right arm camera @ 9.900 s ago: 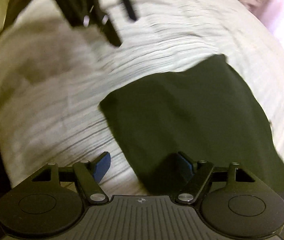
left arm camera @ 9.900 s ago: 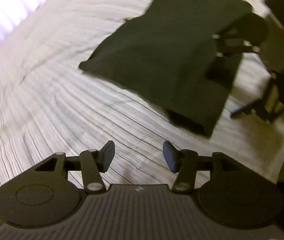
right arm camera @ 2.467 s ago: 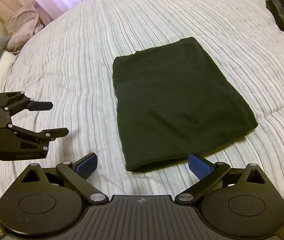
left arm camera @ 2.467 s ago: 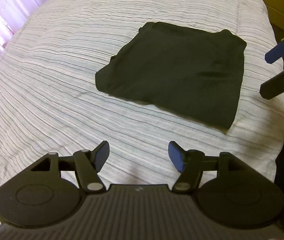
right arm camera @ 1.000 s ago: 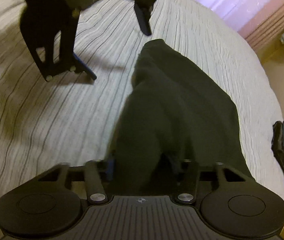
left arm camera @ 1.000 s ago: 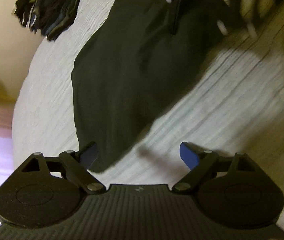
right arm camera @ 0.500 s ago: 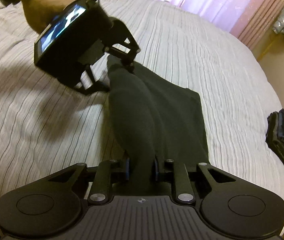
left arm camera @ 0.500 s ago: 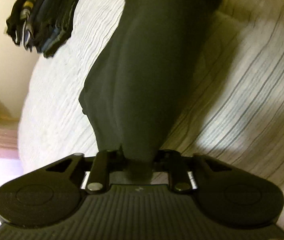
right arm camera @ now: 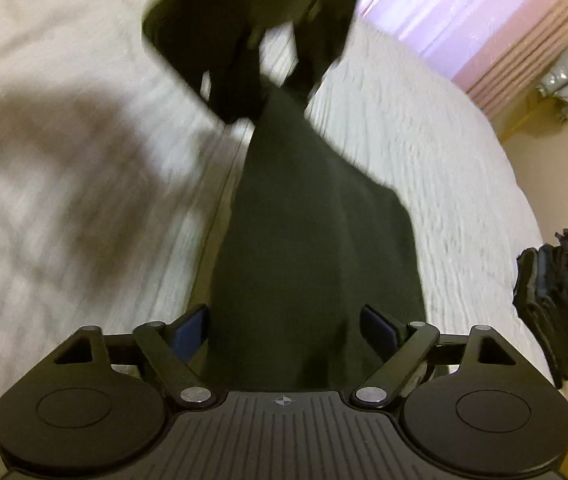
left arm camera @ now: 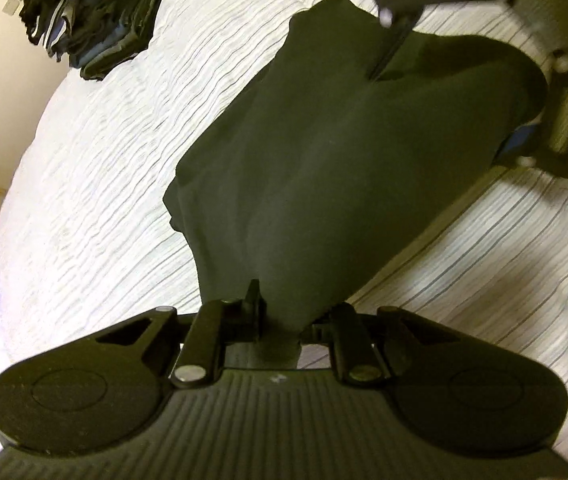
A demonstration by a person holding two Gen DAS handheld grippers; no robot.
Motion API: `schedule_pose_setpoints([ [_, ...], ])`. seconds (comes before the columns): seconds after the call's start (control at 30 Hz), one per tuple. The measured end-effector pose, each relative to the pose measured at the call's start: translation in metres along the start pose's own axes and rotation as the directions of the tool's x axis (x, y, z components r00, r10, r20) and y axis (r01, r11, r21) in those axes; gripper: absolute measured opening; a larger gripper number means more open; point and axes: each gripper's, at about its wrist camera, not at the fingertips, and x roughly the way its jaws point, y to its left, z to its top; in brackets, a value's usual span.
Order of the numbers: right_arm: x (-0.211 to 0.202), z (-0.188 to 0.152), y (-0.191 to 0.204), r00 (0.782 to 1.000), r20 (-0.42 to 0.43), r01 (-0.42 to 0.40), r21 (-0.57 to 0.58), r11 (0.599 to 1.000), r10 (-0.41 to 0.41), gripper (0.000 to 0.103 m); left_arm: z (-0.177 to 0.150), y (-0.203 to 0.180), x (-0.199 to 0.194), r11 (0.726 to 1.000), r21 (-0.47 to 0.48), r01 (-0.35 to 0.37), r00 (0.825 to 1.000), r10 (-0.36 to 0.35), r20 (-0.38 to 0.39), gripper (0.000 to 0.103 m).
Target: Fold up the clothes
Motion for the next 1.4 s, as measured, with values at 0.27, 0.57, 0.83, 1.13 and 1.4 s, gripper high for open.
schedule_pose_setpoints([
  [0.27,-0.006,-0.011,-0.025,0.999,-0.052,-0.013,-0.004,1.0,0.012,0.023,0.012,-0.017,-0.032,1.0,0.018,0.022,0.998,-0.023,0.057,0.011],
  [0.57,-0.063,-0.001,-0.121,1.0,-0.009,-0.008,-0.173,0.985,0.007,0.022,0.054,0.015,-0.086,0.995,-0.067,-0.074,0.984,0.084,0.156,0.01],
  [0.83,-0.074,0.043,-0.206,0.98,0.199,0.1,-0.356,0.929,-0.029,0.022,0.085,0.049,-0.129,0.947,-0.204,-0.247,0.961,0.266,0.074,0.01],
  [1.13,-0.031,-0.058,-0.197,0.943,0.191,-0.136,-0.526,0.84,0.272,0.022,0.167,-0.067,-0.064,0.923,-0.378,-0.07,0.993,0.03,-0.112,0.011],
  [1.4,-0.008,-0.159,-0.166,0.906,-0.01,-0.362,-0.533,0.765,0.422,0.045,0.203,-0.126,-0.026,0.819,-0.57,0.068,0.958,-0.214,-0.193,0.022],
])
